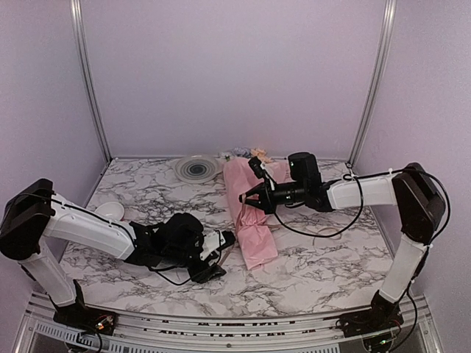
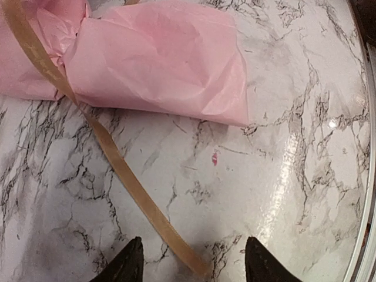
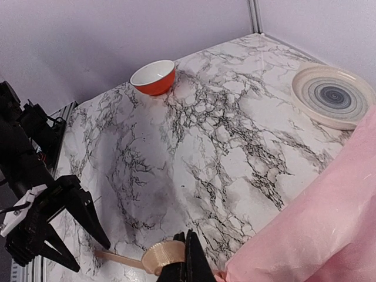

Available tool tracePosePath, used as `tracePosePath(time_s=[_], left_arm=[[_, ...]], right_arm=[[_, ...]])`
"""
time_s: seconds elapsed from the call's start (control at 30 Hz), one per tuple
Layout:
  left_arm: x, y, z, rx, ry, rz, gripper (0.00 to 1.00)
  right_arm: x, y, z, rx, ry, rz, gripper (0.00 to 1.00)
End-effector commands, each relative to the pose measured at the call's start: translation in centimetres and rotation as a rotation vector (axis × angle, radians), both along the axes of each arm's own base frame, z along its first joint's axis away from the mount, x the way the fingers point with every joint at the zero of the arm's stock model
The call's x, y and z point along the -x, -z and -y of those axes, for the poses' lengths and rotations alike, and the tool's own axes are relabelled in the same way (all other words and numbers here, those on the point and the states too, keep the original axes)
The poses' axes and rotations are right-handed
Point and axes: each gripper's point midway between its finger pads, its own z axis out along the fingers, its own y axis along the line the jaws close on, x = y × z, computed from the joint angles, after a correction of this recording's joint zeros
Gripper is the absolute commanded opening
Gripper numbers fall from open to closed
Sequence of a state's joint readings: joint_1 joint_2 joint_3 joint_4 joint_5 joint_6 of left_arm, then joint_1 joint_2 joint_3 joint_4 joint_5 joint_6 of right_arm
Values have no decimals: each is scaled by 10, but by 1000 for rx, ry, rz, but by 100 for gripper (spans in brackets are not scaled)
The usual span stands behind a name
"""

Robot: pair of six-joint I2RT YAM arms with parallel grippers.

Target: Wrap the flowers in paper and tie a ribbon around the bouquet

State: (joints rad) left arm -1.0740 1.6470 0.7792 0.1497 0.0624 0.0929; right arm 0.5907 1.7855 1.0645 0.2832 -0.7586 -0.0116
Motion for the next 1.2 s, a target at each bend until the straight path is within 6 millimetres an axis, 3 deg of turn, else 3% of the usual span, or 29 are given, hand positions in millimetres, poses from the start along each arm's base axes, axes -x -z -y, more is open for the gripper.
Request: tracePosePath(time_s=[0.0,0.13,0.2,0.3,0.47,0.53,0.63,0.8,1.0,1.17], left_arm=[[-26,-54,31,227,35,75,60],[-73,-76,34,349,-55,48,61],[-99,-77,38,356,-121,67,62],[-114,-85,53,382,-133,85,58],[-124,-109,61,463,-144,147,53],[-126,-113,62,472,-141,166,43],[-127,-111,63,468,-136,171,17],[-128,-100,67,452,-126,156,0],[-126,-95,67,448,-107,144,0],[-120,-87,68,448,-79,107,0]], right_arm=[[1,-16,-1,-27,-16,66,0],[0,-11,-2,-9,-8,85,0],[0,-10,-2,-2,-3,89,0],[-2,-7,-1,7,8,82,0],[-6,-8,-1,13,31,77,0],[-6,-8,-1,11,32,70,0],[-6,-8,-1,10,35,66,0],[-6,-8,-1,10,38,61,0],[-5,-7,0,13,41,54,0],[-6,-2,1,20,48,44,8]])
